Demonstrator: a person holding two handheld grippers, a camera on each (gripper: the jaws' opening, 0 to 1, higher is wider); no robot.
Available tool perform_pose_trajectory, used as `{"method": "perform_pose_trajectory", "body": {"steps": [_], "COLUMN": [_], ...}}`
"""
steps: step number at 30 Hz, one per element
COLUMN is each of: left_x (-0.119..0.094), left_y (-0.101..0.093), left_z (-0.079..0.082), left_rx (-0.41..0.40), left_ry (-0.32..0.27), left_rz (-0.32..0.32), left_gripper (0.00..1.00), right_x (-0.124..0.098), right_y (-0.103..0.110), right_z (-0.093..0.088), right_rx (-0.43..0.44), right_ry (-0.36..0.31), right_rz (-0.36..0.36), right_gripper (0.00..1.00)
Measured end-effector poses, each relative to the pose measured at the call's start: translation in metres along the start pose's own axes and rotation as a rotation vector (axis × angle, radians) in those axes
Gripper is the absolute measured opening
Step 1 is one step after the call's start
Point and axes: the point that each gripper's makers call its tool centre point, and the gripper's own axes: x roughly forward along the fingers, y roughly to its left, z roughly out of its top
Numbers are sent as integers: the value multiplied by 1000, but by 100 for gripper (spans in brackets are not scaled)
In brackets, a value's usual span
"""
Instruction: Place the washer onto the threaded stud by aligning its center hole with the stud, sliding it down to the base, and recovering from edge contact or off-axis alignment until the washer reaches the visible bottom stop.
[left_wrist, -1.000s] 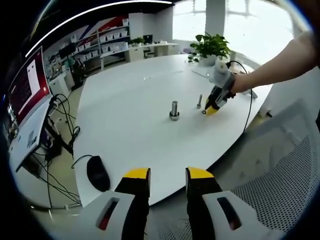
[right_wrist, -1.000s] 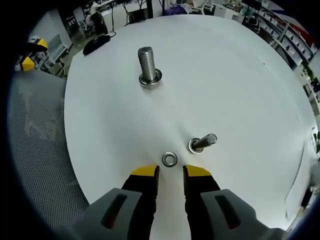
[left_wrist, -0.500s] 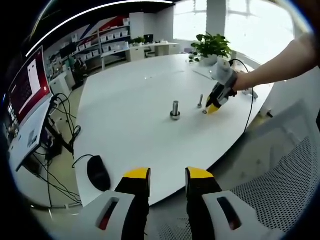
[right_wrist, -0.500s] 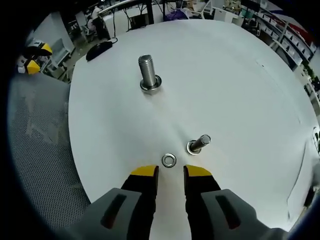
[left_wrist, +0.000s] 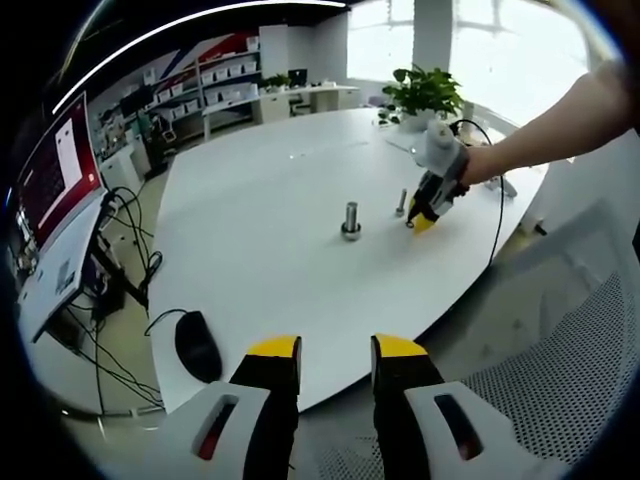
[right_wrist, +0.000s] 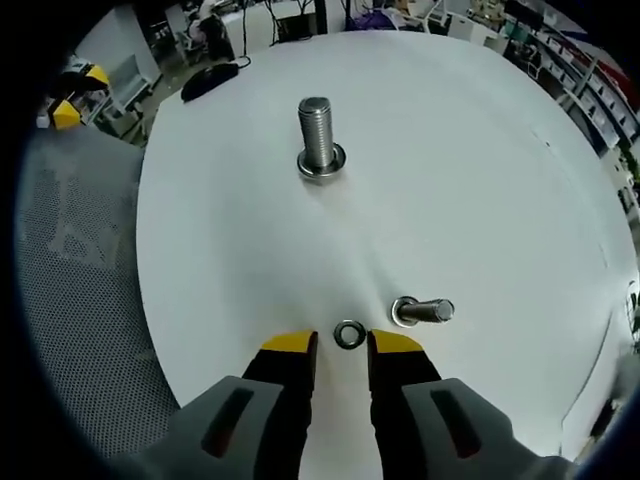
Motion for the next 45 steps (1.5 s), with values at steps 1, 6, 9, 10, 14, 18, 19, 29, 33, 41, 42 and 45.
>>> {"method": "perform_pose_trajectory", "body": {"steps": [1,6,9,10,14,18,19,29,33,41,42,45], "left_x": [0,0,-1,-1,-1,-1,-1,-1,0,0,0,0], "left_y": [0,1,1,1,0,1,1,0,0,0,0,0], "left_z": [0,1,1,1,0,2,2,1,1,1,0,0], "left_rx": [0,-3,-4,-4,-1,-8,-8,-8,-6,-6,-6,-6], "left_ry": [0,-3,-5,-5,1,-7,-7,-4,-3,-2,-1,-2], "left_rz": [0,1,5,5,2,6,6,0,-3,-4,-4,-4], "left_gripper": [26,26,26,26,26,25,25,25,25,25,25,25], "right_x": [0,1,2,1,1,0,1,2,3,1,1,0], "right_y": [0,-2,-4,-4,-3,1,1,-5,-4,-3,-4,-8], "right_z": [0,0,0,0,-1,-1,-1,-3,1,0,-1,-4], "right_rx": [-12,-55,-80,-86,-135,-204,-216,-165,-144,-166,-164,-144], "right_ry": [5,19,43,49,85,142,153,139,128,173,168,137], "right_rz": [-1,8,16,21,38,27,21,-7,2,-12,-13,-13], "right_gripper": [22,20,18,18,18,17,16,15,14,14,14,14]}}
